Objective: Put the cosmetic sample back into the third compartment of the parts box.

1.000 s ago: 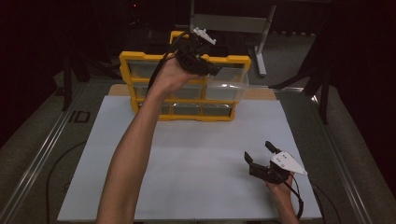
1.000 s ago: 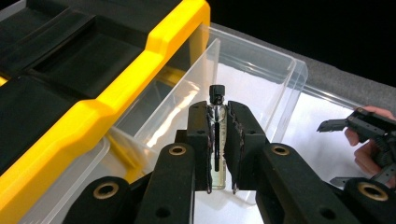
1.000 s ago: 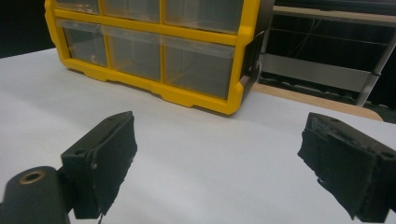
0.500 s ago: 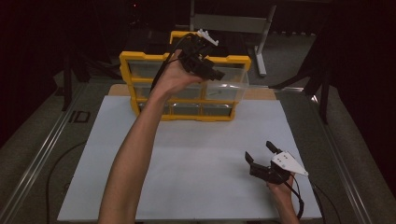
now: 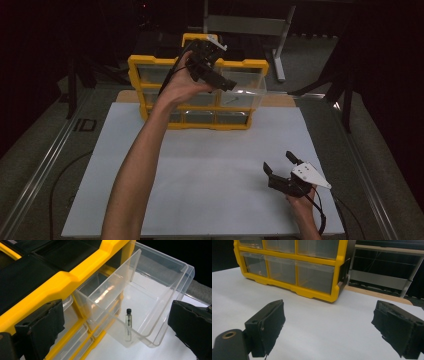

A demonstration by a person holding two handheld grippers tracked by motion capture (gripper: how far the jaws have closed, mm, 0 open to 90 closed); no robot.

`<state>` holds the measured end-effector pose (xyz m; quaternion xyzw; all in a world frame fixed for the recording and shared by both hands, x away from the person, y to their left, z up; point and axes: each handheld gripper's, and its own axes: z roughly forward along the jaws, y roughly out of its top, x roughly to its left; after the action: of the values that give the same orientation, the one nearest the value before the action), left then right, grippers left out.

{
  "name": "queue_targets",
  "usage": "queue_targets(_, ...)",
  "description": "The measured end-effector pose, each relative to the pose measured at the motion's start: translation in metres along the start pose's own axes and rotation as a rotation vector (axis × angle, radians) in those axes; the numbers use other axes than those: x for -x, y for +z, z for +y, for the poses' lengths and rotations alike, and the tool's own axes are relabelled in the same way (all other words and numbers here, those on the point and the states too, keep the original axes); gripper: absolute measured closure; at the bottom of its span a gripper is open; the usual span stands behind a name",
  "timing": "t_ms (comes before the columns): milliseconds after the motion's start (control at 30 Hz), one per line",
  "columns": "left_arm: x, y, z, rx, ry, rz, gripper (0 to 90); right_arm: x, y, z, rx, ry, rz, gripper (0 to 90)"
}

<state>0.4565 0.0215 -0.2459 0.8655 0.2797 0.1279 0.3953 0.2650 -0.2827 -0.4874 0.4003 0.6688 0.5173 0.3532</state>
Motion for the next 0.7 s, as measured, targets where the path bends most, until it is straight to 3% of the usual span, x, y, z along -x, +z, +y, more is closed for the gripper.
queue_targets(700, 0.004, -0.008, -0.027, 0.022, 0.017, -0.020, 1.5, 0.000, -0.001, 0.000, 0.001, 0.004, -0.001, 10.3)
